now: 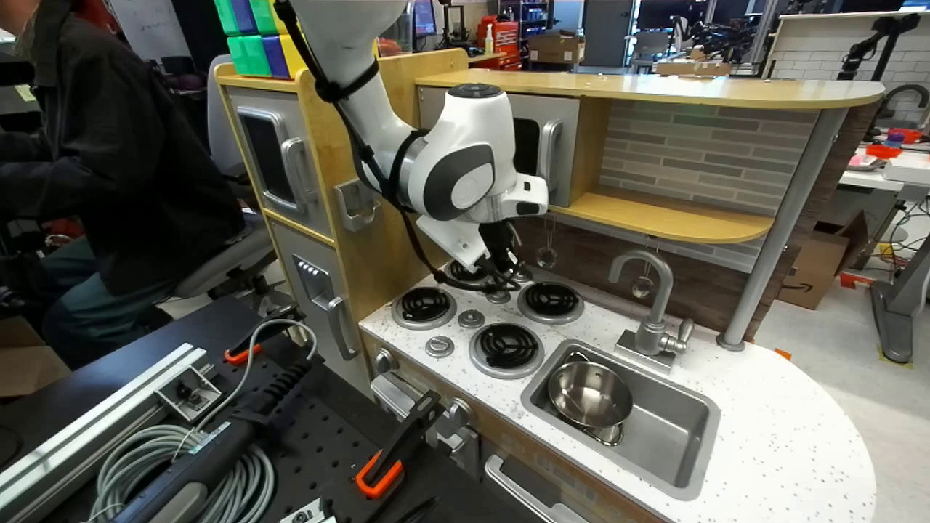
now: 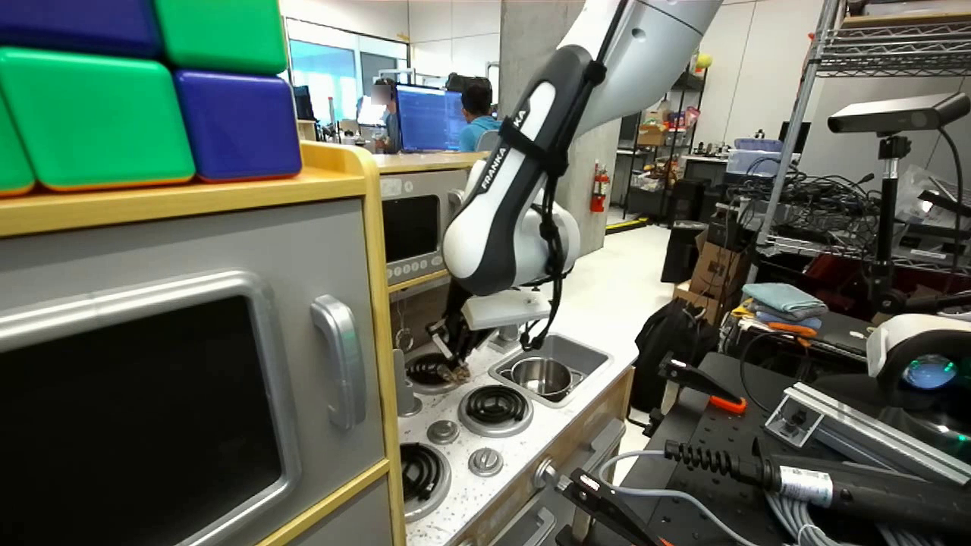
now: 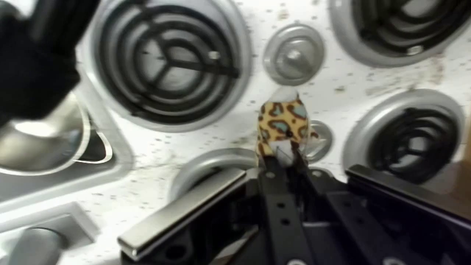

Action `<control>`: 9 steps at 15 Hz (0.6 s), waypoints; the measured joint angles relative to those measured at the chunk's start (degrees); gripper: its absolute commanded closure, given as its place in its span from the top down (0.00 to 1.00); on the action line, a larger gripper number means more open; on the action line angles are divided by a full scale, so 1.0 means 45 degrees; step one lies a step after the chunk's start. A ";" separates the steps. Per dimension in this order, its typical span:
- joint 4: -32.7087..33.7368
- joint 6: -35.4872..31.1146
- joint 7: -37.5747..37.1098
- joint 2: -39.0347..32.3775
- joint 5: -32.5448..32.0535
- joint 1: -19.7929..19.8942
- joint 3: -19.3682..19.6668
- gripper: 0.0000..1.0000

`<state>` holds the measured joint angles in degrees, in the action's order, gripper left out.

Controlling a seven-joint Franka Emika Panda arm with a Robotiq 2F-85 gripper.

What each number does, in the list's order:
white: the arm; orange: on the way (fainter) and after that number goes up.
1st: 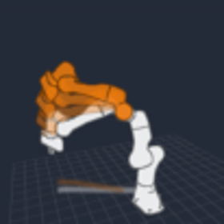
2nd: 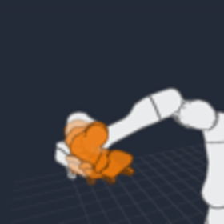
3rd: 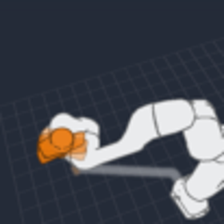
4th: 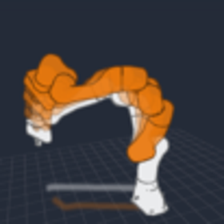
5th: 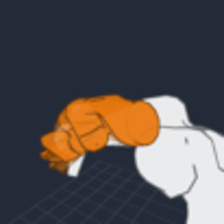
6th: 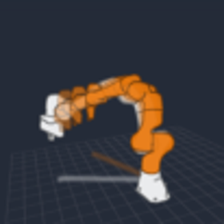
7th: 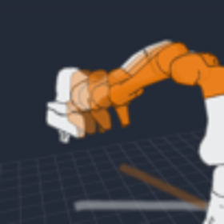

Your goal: Pick up the plush toy from the stove and put it inside the silver pot

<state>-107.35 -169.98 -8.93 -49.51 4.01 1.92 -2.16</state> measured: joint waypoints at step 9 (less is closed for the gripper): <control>0.0191 0.1024 -0.1699 -0.0157 0.0519 0.0950 0.3259 0.03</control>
<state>-106.49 -165.38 -16.57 -50.21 6.35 6.19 12.51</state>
